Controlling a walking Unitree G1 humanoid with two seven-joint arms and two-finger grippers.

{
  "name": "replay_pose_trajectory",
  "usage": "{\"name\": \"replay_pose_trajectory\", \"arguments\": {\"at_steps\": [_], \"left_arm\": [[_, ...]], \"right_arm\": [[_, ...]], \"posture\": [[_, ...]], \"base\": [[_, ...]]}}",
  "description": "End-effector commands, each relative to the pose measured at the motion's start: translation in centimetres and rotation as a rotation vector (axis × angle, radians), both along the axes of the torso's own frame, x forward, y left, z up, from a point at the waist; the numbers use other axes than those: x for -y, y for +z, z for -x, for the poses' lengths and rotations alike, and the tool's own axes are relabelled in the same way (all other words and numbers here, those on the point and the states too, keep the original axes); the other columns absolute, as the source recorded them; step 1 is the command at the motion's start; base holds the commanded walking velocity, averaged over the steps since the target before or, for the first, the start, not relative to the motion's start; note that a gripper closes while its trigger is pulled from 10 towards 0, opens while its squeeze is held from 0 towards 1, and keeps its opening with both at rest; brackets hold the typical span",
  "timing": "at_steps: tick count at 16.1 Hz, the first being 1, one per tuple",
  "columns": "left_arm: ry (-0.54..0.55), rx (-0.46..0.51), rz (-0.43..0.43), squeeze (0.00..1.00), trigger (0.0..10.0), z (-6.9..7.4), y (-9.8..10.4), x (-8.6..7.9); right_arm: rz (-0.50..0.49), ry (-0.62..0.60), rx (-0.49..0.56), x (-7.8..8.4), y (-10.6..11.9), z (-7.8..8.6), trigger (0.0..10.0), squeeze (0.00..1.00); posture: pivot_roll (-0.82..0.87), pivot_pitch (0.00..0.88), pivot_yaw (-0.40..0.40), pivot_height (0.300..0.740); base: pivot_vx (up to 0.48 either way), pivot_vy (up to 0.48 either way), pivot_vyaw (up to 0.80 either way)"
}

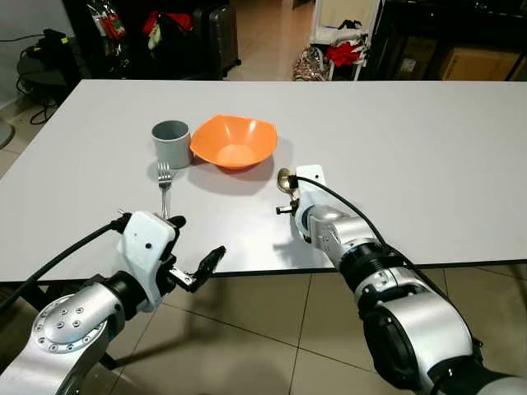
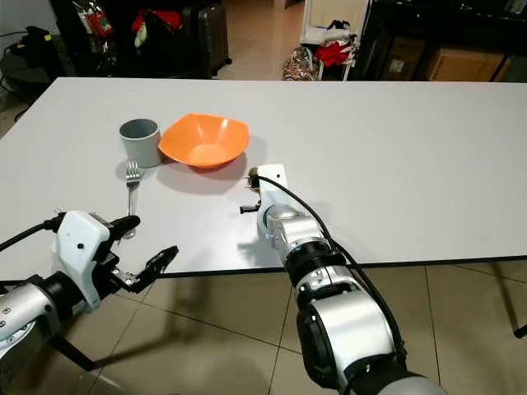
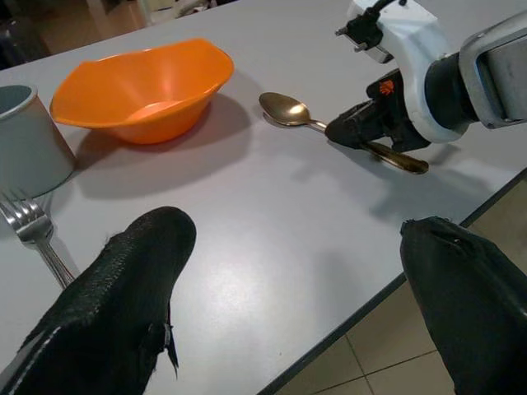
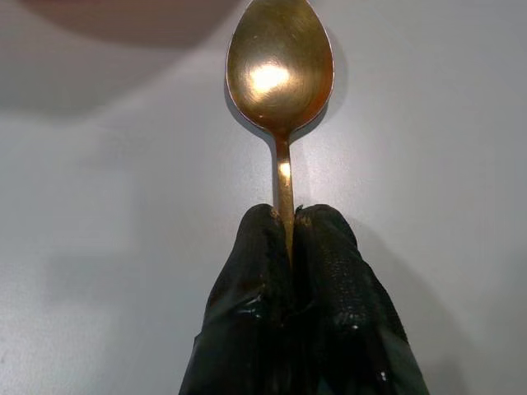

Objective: Setting the table

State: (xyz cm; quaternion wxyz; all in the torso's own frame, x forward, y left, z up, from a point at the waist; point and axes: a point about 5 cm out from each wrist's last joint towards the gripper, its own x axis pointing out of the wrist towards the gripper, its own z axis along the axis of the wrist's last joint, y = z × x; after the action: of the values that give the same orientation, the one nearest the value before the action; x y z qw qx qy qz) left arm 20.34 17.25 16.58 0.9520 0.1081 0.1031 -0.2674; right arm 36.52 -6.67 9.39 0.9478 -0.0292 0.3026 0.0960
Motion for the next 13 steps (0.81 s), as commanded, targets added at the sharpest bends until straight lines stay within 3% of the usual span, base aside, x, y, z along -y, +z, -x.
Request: {"name": "replay_pose_trajectory", "arguments": {"at_steps": [1,5,6,10,13], "left_arm": [[-0.015,0.0,-0.003,0.0,10.0,-0.1,0.1,0.1],[-0.021,0.001,-0.003,0.0,10.0,-0.1,0.0,0.2],[-0.022,0.001,-0.004,0.0,10.0,-0.1,0.0,0.2],[-0.02,0.008,-0.003,0.0,10.0,-0.3,0.0,0.3],[0.009,0.04,0.035,0.0,10.0,-0.6,0.7,0.2]], "right_arm": [[0.014,-0.01,-0.095,0.7,-1.8,1.0,10.0,0.0],[-0.001,-0.011,-0.119,0.9,-2.1,1.5,10.0,0.03],[-0.009,-0.012,-0.121,0.9,-2.1,1.6,10.0,1.0],[-0.023,-0.026,-0.093,1.2,-1.5,1.5,10.0,1.0],[-0.097,-0.014,-0.025,1.3,0.5,1.1,10.0,1.0]], "posture": [[0.05,0.004,0.002,0.74],[0.04,0.0,0.004,0.74],[0.04,0.0,0.005,0.74],[0.03,0.0,0.0,0.74],[0.03,0.0,0.002,0.74]], "base": [[0.0,0.0,0.0],[0.0,0.0,0.0],[0.0,0.0,0.0],[0.0,0.0,0.0],[0.0,0.0,0.0]]}}
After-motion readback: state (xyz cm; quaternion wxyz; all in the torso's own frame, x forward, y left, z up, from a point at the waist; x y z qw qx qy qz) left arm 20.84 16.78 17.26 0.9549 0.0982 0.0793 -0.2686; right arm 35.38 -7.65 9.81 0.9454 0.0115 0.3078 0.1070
